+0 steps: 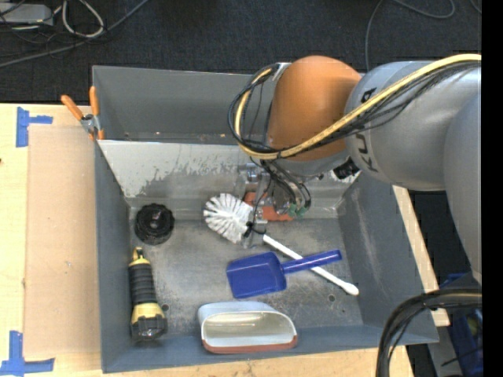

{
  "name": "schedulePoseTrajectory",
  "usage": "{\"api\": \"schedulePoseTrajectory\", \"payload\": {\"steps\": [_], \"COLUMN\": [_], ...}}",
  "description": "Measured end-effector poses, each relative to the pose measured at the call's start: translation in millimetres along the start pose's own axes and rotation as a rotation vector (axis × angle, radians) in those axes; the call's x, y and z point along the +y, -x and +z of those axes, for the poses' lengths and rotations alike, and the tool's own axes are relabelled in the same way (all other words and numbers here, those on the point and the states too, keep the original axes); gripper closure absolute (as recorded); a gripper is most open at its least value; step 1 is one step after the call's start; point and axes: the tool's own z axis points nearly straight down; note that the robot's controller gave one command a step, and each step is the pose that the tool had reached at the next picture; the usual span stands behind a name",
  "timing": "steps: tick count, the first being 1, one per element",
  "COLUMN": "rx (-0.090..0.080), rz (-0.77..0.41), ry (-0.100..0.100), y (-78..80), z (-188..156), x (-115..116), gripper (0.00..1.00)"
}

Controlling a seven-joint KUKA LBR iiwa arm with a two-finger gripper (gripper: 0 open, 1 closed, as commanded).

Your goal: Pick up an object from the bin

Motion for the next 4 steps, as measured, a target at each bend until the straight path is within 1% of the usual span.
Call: {"api": "schedulePoseTrajectory", "payload": {"steps": [1, 2, 3, 4], "rx": [0.0, 0.0, 0.001, 0.001], "rz": [0.0, 0.032, 0.192, 0.061], "ry": [0.0, 0.002, 0.002, 0.001], "y": [0.0, 11.8, 9.6, 11.6], "z": [0.0, 39.0, 52.1, 54.2], "x": [0.0, -20.7, -31.8, -33.1], "gripper": [0.0, 0.0, 0.0, 0.0]}}
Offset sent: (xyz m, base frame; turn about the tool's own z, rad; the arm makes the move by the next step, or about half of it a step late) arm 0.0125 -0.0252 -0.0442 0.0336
